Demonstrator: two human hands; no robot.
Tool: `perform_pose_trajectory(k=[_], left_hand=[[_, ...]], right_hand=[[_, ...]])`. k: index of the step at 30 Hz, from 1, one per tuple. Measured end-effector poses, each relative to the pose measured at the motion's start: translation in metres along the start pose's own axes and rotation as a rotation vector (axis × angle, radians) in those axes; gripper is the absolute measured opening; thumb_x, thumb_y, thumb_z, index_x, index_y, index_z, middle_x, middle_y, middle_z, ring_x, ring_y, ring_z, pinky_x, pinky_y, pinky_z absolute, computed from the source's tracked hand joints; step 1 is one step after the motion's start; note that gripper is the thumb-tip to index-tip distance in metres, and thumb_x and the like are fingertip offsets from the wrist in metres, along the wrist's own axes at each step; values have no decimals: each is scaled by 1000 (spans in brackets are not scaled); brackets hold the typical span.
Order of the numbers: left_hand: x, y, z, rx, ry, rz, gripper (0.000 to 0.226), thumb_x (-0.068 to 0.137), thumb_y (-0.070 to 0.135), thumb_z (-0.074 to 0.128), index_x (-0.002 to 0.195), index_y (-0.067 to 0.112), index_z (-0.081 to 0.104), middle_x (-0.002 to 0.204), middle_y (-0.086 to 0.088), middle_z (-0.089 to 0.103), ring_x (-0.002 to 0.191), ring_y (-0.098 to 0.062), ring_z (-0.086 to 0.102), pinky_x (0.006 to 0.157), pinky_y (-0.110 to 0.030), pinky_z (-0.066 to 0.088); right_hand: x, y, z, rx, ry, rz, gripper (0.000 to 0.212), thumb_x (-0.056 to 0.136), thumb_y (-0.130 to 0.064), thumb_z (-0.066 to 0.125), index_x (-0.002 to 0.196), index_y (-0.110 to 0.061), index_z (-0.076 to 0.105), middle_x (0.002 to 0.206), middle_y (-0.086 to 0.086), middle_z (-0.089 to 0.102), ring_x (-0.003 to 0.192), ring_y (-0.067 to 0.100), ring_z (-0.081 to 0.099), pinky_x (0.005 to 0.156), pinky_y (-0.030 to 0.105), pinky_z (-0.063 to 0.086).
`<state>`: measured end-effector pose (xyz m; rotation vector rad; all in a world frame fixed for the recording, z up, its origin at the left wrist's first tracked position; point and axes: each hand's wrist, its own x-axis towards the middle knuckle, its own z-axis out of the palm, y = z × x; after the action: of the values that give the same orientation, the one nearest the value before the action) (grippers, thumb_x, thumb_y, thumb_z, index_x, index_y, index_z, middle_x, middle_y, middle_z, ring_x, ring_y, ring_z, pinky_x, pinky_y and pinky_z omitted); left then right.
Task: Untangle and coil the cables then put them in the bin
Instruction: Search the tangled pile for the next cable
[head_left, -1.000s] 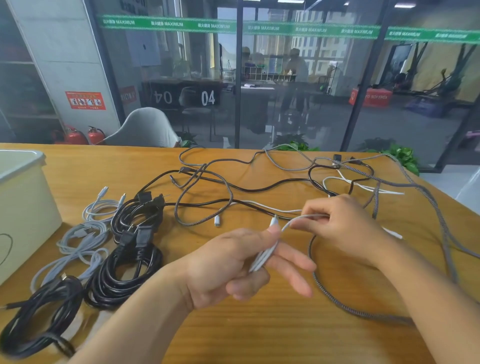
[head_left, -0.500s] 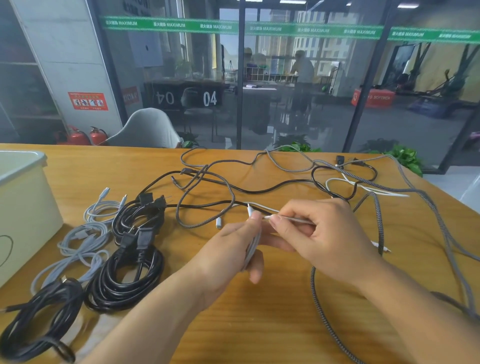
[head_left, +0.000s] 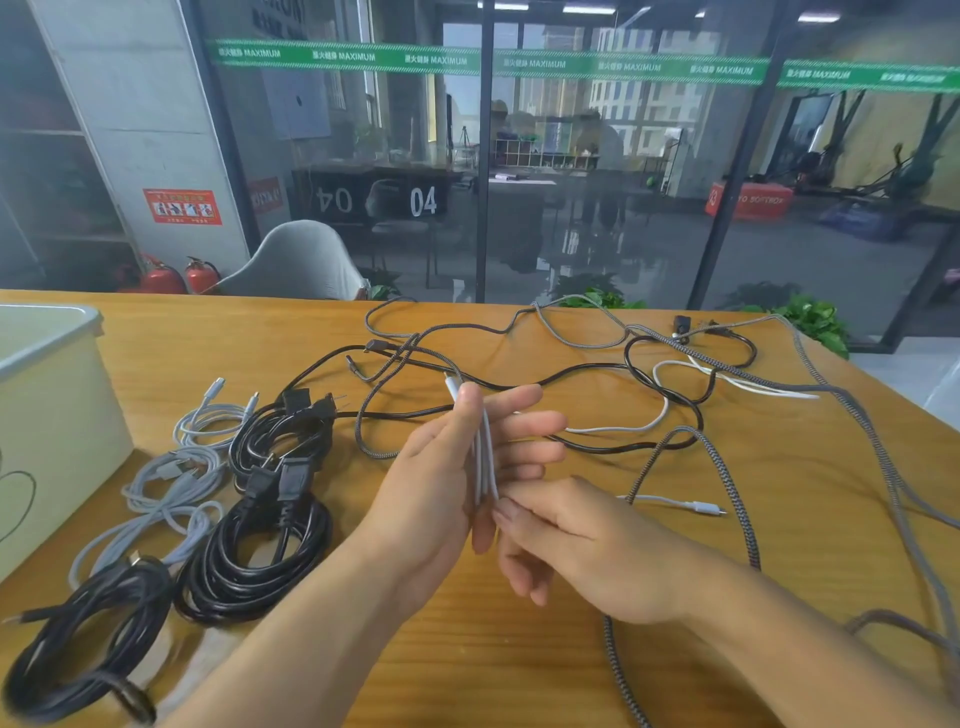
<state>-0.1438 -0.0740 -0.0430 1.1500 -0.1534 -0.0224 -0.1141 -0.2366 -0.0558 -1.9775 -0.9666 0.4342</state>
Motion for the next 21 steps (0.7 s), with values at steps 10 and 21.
perform_pose_trajectory(k=[10, 21], left_hand=[[-3, 12, -3, -98, -117, -63, 49, 103, 42, 43, 95, 6, 76, 45, 8, 25, 35, -3, 18, 41, -22, 14], [-3, 12, -12, 184, -395, -266, 52, 106, 42, 39, 94, 8, 77, 46, 9, 26, 36, -3, 19, 44, -23, 15]], right_hand=[[4, 8, -16, -179, -133, 100, 55, 101, -63, 42, 80, -21, 69, 65, -1, 46, 61, 14, 44, 63, 31, 37], [-2, 44, -68, -434, 506, 98, 38, 82, -69, 65, 78, -31, 72, 57, -6, 52, 58, 10, 46, 59, 35, 39]])
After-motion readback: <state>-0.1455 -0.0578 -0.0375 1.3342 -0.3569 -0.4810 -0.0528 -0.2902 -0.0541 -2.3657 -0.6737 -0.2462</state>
